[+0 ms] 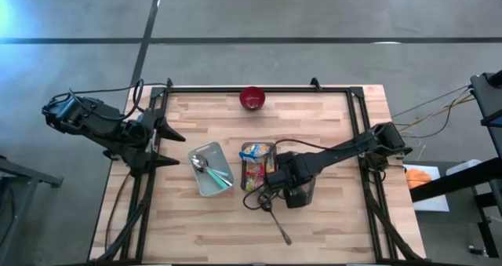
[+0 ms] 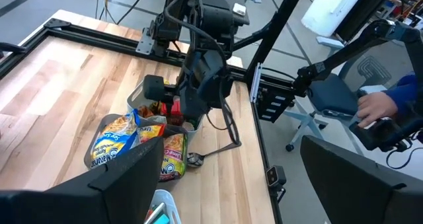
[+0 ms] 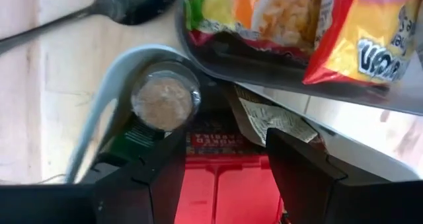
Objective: Pick & Place Food Item
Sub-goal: Adjust the orange seasoning in the gray bin
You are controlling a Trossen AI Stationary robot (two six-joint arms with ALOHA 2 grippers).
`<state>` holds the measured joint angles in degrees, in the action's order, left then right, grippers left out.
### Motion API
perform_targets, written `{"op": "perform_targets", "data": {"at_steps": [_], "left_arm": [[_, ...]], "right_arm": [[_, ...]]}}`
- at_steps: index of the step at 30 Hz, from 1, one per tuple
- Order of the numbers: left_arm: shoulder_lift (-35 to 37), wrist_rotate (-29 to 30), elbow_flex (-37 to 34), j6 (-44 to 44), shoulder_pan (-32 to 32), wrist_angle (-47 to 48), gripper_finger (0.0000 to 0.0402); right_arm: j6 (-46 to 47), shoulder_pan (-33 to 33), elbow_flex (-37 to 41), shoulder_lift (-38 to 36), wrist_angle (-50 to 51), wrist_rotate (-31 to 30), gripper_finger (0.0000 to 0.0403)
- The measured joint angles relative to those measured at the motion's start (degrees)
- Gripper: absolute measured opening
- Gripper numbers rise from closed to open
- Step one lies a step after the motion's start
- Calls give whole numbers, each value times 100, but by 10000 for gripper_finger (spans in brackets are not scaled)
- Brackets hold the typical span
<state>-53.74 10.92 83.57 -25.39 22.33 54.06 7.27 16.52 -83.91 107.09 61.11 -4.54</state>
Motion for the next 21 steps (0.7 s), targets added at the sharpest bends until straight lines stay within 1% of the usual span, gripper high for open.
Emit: {"op": "perform_targets", "data": {"at_steps": [21], "left_arm": [[0, -2, 0, -6, 2, 4, 361]], "right_arm": [[-27, -297, 84, -4, -2, -146, 203]]}}
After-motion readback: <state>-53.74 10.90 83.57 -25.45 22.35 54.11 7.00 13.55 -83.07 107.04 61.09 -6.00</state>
